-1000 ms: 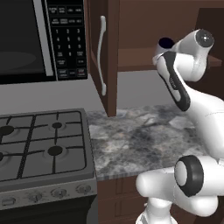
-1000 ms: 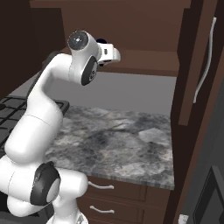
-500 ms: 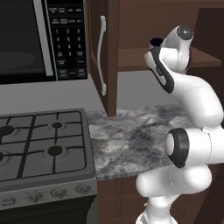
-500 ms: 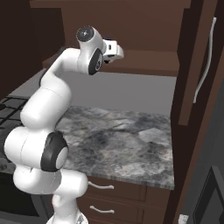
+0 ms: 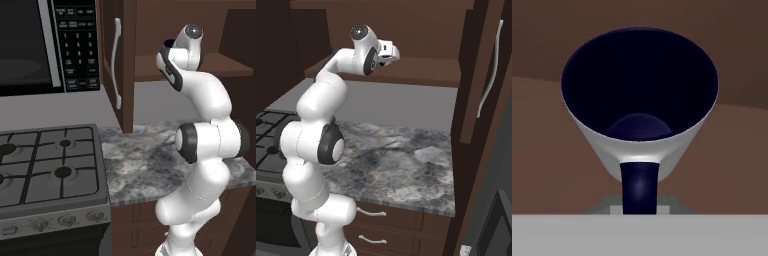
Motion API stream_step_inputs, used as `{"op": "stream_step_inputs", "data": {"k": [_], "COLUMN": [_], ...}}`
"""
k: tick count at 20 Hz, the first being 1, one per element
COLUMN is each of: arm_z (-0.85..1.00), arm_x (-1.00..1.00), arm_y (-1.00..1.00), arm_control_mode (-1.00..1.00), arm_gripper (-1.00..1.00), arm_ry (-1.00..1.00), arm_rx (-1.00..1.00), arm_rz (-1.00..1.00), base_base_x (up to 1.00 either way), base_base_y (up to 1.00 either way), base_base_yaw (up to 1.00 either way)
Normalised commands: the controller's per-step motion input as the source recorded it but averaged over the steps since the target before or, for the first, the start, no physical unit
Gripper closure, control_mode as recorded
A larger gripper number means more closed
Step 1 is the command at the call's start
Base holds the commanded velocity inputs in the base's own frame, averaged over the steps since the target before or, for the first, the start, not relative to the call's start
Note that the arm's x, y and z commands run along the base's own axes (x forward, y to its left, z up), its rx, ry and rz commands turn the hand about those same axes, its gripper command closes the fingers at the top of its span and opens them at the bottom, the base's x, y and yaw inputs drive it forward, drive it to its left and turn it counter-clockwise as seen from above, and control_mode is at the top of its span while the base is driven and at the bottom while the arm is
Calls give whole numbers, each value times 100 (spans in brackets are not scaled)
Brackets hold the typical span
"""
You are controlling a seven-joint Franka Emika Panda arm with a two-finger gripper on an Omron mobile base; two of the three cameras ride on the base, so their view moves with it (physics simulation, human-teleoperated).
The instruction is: Move the mug from next to the sink to the open cabinet. Then, move the bowl with the tangerine to the fridge to clear the area for faucet cleaning.
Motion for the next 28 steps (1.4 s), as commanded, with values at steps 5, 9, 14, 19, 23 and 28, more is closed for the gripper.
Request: {"op": "stream_step_inputs", "data": {"k": [5,9,14,19,23,28], "arm_z": [0,0,0,-25,-58,-97], "arm_x": [3,-68,-93,-100,-100,-100], "arm_y": [3,0,0,0,0,0], "arm_control_mode": [-100,-100,-100,-100,-100,-100], "arm_gripper": [-100,-100,-100,-100,-100,-100], "arm_ry": [-1,-3,-5,-9,-10,-20], "arm_rx": [0,0,0,0,0,0], "arm_rz": [0,-1,-8,-9,-11,-5], "base_base_x": [0,0,0,0,0,0], "base_base_y": [0,0,0,0,0,0], "base_base_yaw": [0,0,0,0,0,0]}}
